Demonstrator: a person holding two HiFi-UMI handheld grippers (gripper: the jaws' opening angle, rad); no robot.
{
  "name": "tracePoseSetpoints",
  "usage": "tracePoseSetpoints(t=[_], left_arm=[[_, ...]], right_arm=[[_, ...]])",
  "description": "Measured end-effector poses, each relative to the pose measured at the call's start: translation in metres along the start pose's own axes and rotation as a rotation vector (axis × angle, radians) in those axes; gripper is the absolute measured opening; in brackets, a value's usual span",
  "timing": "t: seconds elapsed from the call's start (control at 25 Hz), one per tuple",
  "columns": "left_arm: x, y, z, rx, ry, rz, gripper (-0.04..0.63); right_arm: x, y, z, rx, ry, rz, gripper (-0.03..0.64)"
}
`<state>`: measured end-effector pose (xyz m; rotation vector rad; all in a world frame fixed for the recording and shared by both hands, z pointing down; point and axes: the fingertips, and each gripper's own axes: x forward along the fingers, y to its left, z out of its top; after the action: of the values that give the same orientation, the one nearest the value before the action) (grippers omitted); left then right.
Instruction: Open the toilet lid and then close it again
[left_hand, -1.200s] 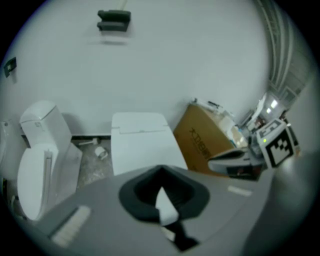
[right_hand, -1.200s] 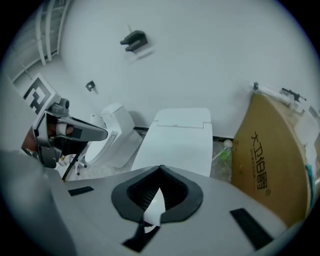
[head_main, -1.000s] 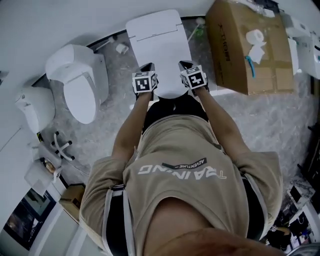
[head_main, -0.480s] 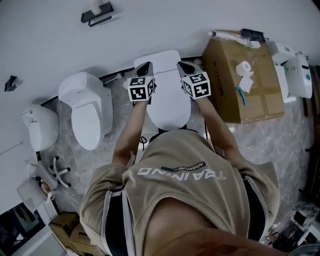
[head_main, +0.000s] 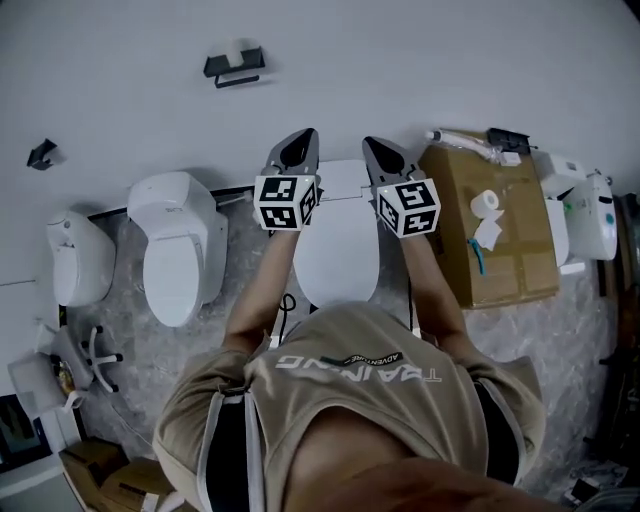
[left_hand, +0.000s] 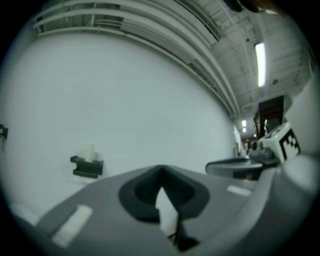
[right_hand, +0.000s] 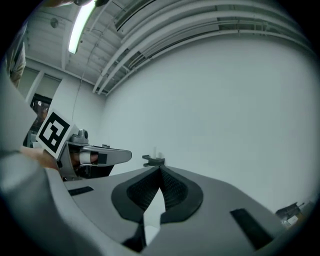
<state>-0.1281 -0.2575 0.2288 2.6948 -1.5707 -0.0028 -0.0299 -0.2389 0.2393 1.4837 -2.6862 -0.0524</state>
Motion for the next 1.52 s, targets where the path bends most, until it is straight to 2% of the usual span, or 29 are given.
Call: tracePoseSetpoints(t=[0.16, 0.4, 0.76, 0.92, 1.2, 1.52], left_arm=[[-0.019, 0.002, 0.015, 0.071, -0.045, 0.040, 0.003], [-0.032, 0.009, -0.002, 0.048, -0.014, 0.037, 0.003], [-0.022, -0.008, 0.015, 0.095, -0.039, -0.004, 0.003], [-0.014, -0.014, 0.012, 0.082, -0.022, -0.025, 0.003], [-0.009, -0.024, 0.027, 0.107, -0.051, -0.052, 0.003], [-0.009, -0.021, 0.009, 0.093, -0.017, -0.059, 0.003]], right_arm=[[-0.005, 0.001, 0.017, 0.050, -0.061, -0.007, 0.009], [-0.012, 0.008, 0.013, 0.076, -0.059, -0.017, 0.009], [-0.018, 0.004, 0.020, 0.038, -0.047, -0.014, 0.009], [-0.021, 0.005, 0.021, 0.026, -0.043, -0.004, 0.009], [-0.018, 0.005, 0.018, 0.024, -0.031, 0.011, 0.009], [-0.008, 0.007, 0.013, 0.034, -0.014, 0.028, 0.009]])
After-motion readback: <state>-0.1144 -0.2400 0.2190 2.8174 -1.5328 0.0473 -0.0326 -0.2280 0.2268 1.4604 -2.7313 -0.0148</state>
